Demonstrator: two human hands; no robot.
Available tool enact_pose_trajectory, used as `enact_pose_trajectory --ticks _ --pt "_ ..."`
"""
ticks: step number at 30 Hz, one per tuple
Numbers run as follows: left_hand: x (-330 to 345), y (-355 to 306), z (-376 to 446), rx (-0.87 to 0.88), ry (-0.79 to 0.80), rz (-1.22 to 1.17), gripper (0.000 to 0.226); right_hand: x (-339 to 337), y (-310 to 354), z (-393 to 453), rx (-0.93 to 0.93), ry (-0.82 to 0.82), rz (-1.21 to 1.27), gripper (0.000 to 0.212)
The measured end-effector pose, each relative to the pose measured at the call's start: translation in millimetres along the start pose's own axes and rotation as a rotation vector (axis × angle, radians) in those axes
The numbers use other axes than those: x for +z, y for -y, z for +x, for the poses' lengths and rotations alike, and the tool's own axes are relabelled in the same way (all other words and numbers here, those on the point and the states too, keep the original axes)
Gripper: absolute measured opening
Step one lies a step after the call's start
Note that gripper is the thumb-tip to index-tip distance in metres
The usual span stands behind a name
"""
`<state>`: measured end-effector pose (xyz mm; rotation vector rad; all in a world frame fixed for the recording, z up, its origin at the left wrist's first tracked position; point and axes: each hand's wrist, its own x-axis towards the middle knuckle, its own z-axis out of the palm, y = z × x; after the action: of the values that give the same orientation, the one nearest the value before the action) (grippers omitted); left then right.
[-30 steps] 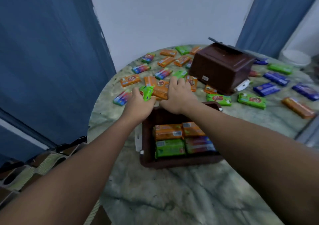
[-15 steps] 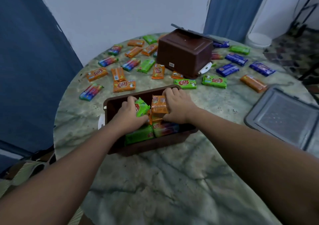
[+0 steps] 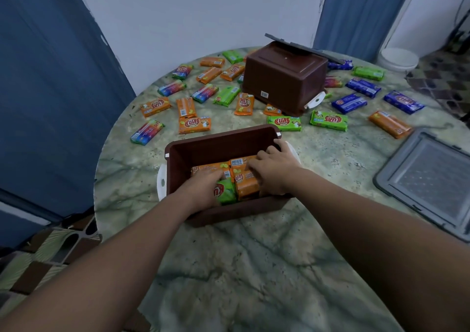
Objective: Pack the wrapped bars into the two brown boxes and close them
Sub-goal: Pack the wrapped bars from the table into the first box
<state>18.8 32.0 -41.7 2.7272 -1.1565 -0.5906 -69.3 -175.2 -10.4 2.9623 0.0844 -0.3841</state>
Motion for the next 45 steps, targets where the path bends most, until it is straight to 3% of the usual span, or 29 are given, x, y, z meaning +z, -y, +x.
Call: enact_pose_trajectory --ticks 9,19,24,26,28,30,31,33,36,38,45 --pt "-1 -5 2 0.134 -0.052 0.135 0.049 11 5 7 0.083 -0.043 -0.015 0.034" --pt "6 -1 4 0.158 -0.081 0.130 0.047 10 7 2 0.093 -0.096 0.003 0.026" --pt "4 0 3 0.097 -0.071 0.100 0.049 7 6 2 0.105 -0.154 0.119 0.047" --pt "0 0 -5 0.025 -0.162 0.037 0.046 3 4 -1 0.171 -0.292 0.322 0.052" --pt "-7 0 -16 -0.065 -0.433 0.047 0.040 2 2 -5 0.347 -0.462 0.472 0.050" --pt "-15 4 -27 -0.205 -0.688 0.149 0.043 1 -3 -6 0.589 -0.480 0.627 0.053" --pt "-19 6 -29 -0.310 -0.732 0.190 0.049 2 -5 -5 0.674 -0.419 0.724 0.052" --pt "-23 13 -30 -0.537 -0.658 0.153 0.066 3 -9 -1 0.712 -0.259 0.819 0.045" --pt "-21 22 -25 -0.738 -0.472 -0.203 0.075 5 -10 6 0.683 -0.178 0.769 0.045" --pt "-18 30 -20 -0.778 -0.423 -0.317 0.067 4 -9 11 0.688 -0.170 0.747 0.050" --pt "-20 64 -15 -0.726 -0.395 -0.220 0.049 -6 3 34 0.677 -0.151 0.721 0.057"
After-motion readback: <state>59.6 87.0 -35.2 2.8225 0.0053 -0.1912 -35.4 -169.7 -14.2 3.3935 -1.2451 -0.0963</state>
